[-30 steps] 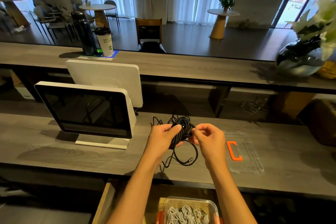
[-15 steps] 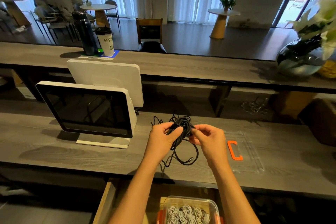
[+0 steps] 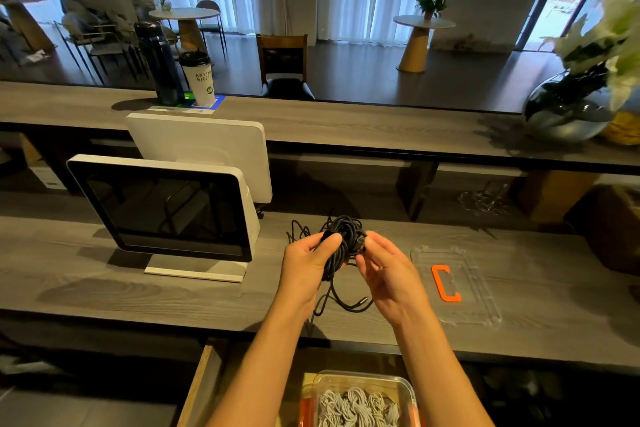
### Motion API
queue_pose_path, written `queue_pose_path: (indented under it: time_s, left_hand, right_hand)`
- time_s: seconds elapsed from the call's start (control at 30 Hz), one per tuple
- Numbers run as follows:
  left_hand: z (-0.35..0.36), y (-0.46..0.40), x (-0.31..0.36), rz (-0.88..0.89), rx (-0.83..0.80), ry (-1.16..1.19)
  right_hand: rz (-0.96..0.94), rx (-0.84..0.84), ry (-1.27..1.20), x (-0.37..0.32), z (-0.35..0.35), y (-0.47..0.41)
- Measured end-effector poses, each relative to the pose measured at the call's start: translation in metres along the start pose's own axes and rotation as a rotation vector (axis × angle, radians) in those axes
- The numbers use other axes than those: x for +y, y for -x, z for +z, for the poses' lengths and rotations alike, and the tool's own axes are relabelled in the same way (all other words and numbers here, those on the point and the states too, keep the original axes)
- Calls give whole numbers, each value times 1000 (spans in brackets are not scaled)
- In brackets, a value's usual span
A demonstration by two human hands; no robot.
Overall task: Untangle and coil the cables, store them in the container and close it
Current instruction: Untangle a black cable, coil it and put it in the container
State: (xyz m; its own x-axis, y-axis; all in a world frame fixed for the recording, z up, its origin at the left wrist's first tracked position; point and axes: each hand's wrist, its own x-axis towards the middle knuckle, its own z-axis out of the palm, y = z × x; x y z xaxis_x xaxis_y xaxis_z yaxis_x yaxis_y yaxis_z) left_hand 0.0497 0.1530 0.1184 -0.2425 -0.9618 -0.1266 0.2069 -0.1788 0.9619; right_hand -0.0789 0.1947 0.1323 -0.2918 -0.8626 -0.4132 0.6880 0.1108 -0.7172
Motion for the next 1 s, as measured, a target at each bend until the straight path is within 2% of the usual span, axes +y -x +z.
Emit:
queue_pose_path:
  time_s: [0.1, 0.2, 0.33, 0.43, 0.57, 0.73, 0.83, 1.0]
  left_hand:
    - [3, 3, 0, -45, 53, 92]
    - [4, 5, 0, -42, 35, 63]
    - [6, 6, -6, -105, 19, 120]
    - [5, 5, -8, -134, -50, 41]
    - [2, 3, -11, -208, -93, 53]
    - [-1, 1, -29, -266, -79, 96]
    - [-1, 0, -44, -285, -74, 106]
    - [0, 3, -77, -369, -7, 93]
  right_hand:
    - [-103, -51, 196, 4, 1, 3]
    - [-194, -61, 307, 6, 0, 6]
    - [-225, 19, 287, 11, -4, 4]
    - [-244, 55, 264, 13, -11, 2]
    - [-231, 75, 208, 14, -21, -3]
    - [-244, 130, 274, 30, -31, -11]
    - [-184, 186, 214, 35, -37, -17]
    - [-80, 186, 206, 59, -57, -22]
